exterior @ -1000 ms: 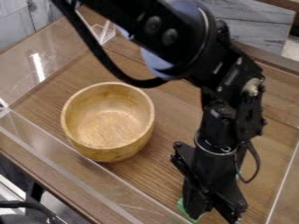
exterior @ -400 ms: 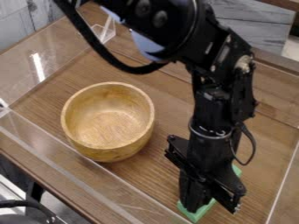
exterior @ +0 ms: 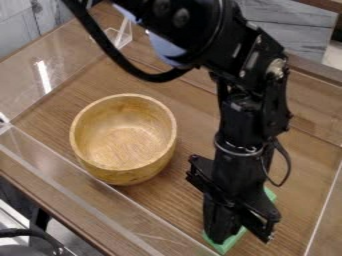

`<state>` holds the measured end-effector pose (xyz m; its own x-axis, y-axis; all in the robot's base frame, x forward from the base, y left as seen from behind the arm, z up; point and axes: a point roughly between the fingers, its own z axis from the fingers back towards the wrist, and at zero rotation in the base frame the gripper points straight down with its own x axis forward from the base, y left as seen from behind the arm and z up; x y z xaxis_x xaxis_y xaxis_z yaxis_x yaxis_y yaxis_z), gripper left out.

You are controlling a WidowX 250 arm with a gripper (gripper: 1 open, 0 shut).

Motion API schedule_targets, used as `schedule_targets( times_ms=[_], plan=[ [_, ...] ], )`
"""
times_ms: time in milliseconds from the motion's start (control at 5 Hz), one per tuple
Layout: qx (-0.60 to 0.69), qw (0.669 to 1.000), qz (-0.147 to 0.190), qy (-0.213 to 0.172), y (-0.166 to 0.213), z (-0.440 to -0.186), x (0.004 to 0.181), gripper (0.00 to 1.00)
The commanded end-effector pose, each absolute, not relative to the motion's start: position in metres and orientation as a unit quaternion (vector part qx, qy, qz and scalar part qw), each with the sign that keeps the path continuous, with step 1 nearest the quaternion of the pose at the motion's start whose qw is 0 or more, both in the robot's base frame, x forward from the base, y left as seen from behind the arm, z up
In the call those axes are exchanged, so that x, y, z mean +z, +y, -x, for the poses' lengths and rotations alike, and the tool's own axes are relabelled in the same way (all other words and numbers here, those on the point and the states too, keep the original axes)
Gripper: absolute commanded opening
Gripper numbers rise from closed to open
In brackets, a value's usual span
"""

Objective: Put the green block in the brown bowl

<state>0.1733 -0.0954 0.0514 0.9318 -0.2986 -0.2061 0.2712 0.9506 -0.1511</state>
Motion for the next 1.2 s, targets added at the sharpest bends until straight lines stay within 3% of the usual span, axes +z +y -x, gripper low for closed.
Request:
schedule_targets(
  times_ms=[0,400,600,1000],
  plan=[
    [-0.143,0.984,0.075,0.079,-0.098,-0.188,0.069,0.0],
    [-0.145,0.983,0.08,0.077,-0.096,-0.196,0.072,0.0],
    [-0.148,0.983,0.081,0.075,-0.096,-0.2,0.072,1.0],
    [-0.159,0.982,0.08,0.068,-0.095,-0.206,0.065,1.0]
  ],
)
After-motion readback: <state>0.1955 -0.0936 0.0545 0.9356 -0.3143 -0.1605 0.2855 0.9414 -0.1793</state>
